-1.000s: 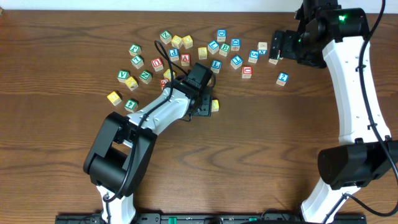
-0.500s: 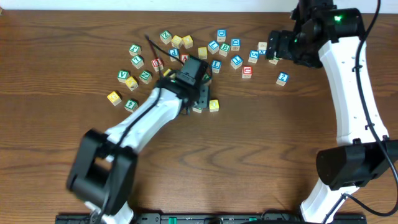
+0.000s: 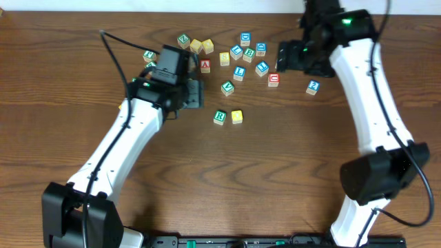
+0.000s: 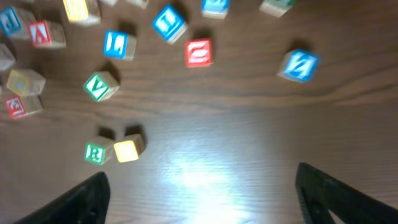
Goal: Spell out ROBOT
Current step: 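Move the right gripper down toward the yellow O block beside the R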
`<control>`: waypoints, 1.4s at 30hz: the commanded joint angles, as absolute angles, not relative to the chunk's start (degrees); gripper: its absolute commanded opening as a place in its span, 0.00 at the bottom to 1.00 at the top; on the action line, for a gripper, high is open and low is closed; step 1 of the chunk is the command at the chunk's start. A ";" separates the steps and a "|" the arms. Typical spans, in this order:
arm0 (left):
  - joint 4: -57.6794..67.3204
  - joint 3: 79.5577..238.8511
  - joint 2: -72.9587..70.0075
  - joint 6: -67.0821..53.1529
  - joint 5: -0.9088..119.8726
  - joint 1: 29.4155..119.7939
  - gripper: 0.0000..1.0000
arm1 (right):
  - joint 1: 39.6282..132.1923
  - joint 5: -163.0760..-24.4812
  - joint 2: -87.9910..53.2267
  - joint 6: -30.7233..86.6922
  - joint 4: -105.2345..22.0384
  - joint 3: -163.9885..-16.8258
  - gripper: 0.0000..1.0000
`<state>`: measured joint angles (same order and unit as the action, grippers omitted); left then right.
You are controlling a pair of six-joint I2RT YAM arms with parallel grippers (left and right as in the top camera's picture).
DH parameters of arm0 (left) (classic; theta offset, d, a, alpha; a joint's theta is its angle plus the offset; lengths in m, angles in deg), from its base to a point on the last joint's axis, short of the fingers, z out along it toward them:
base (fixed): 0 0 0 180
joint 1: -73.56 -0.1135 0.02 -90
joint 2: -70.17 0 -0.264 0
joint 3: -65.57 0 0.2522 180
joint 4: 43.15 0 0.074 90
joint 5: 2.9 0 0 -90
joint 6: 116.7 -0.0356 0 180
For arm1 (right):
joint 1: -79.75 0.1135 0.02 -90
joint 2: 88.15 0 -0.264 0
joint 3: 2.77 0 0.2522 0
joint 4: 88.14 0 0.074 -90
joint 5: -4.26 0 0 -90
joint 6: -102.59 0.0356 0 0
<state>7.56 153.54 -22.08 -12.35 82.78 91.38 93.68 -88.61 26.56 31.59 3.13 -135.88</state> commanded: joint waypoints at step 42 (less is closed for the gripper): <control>11.72 152.30 -31.47 -13.31 75.52 89.87 0.30 | 105.81 -90.80 43.41 30.52 8.99 -135.14 0.24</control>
